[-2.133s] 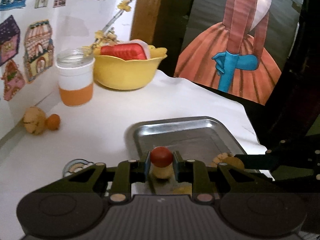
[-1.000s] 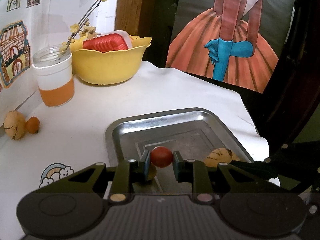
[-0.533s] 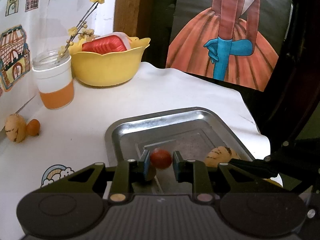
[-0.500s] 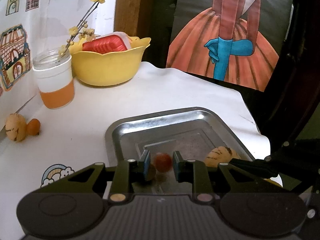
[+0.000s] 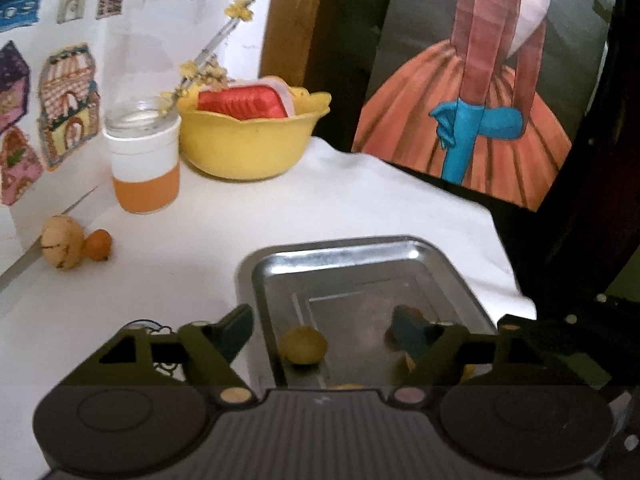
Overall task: Organize fruits
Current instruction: 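Open the right tool to drop the brown fruit while the left tool releases the tomato, then withdraw both open tools from the tray toward the wall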
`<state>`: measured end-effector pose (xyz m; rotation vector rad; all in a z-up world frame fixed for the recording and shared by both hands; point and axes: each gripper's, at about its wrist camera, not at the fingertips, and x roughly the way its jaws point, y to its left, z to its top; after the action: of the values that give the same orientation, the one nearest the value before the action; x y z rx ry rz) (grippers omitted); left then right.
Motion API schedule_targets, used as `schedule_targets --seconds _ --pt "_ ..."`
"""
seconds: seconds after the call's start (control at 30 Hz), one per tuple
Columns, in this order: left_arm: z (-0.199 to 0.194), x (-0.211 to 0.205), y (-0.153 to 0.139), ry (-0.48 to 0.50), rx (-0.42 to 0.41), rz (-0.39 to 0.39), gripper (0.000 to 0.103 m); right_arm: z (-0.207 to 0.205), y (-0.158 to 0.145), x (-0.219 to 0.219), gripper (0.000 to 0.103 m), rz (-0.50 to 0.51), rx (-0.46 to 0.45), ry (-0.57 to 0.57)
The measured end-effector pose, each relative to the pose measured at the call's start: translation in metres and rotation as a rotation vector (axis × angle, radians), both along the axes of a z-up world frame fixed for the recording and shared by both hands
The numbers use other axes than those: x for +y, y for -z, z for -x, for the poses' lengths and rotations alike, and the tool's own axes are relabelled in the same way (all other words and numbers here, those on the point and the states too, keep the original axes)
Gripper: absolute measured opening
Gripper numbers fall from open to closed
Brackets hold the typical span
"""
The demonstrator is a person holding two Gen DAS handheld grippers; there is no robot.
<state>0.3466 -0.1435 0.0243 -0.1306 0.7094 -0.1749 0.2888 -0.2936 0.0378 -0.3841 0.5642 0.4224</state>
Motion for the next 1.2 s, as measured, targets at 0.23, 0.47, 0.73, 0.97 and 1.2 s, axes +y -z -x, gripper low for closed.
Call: schedule_targets --seconds 0.23,0.47,0.73,0.97,1.2 --pt "0.025 0.007 -0.026 -0.02 -0.071 0.016 0.102 0.025 -0.024 -0.007 0.091 -0.065 -0.038 0.036" --pt "0.063 0.013 -0.048 -0.025 -0.129 0.001 0.102 0.066 -0.05 -0.017 0.102 -0.104 -0.075 0.062" --pt "0.119 0.023 -0.059 -0.001 -0.158 -0.025 0.103 0.119 -0.065 -0.019 0.102 -0.138 -0.046 0.079" --pt "0.166 0.041 -0.057 0.044 -0.122 -0.071 0.103 0.17 -0.066 -0.001 0.102 -0.076 0.003 0.063" --pt "0.202 0.074 -0.051 0.064 -0.043 -0.11 0.103 0.215 -0.074 0.014 0.102 -0.002 0.06 0.034"
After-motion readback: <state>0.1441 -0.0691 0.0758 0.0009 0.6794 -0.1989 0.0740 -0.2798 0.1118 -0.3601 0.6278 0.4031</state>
